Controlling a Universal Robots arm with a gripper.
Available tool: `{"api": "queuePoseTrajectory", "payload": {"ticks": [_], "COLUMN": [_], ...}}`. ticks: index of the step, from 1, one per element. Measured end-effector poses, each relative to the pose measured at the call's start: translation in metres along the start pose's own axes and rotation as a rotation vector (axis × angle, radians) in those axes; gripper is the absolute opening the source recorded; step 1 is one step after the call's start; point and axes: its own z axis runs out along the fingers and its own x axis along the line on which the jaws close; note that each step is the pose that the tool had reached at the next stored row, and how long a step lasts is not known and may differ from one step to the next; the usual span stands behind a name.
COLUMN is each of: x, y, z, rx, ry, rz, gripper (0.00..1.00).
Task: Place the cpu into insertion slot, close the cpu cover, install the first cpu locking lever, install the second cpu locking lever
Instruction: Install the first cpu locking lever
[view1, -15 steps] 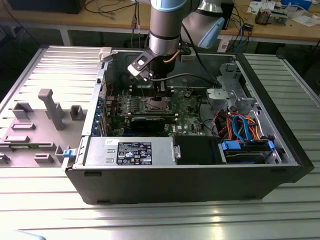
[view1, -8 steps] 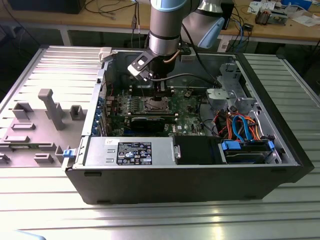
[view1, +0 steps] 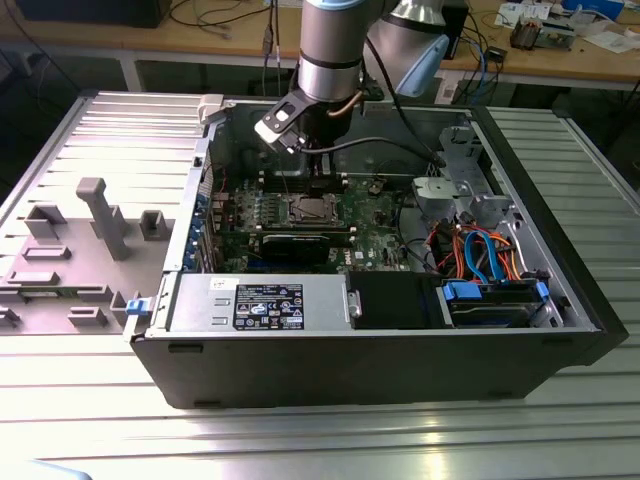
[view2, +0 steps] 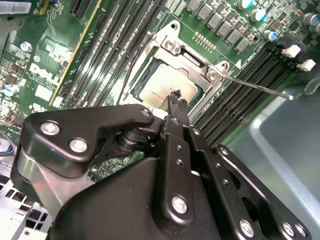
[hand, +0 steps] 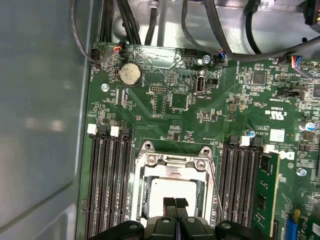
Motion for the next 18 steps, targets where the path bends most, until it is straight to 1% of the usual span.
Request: {"api": "queuePoseTrajectory", "payload": {"ticks": [1, 2, 4, 13, 18], "x": [0.0, -0.0001, -0.0001, -0.0002, -0.0002], "y": [-0.0002, -0.0004, -0.0005, -0.0007, -0.0008], "z": [-0.0086, -0.0151, -0.02, -0.0304, -0.0313], "rx": [0.0001, 0.0001, 0.0, 0.0, -0.0001], "ry": [0.0, -0.0001, 0.0003, 0.0004, 0.0005], "rz": [0.0, 0.0, 0.0, 0.0, -0.002], "gripper": [0.11, 0.11, 0.11, 0.11, 0.11]}}
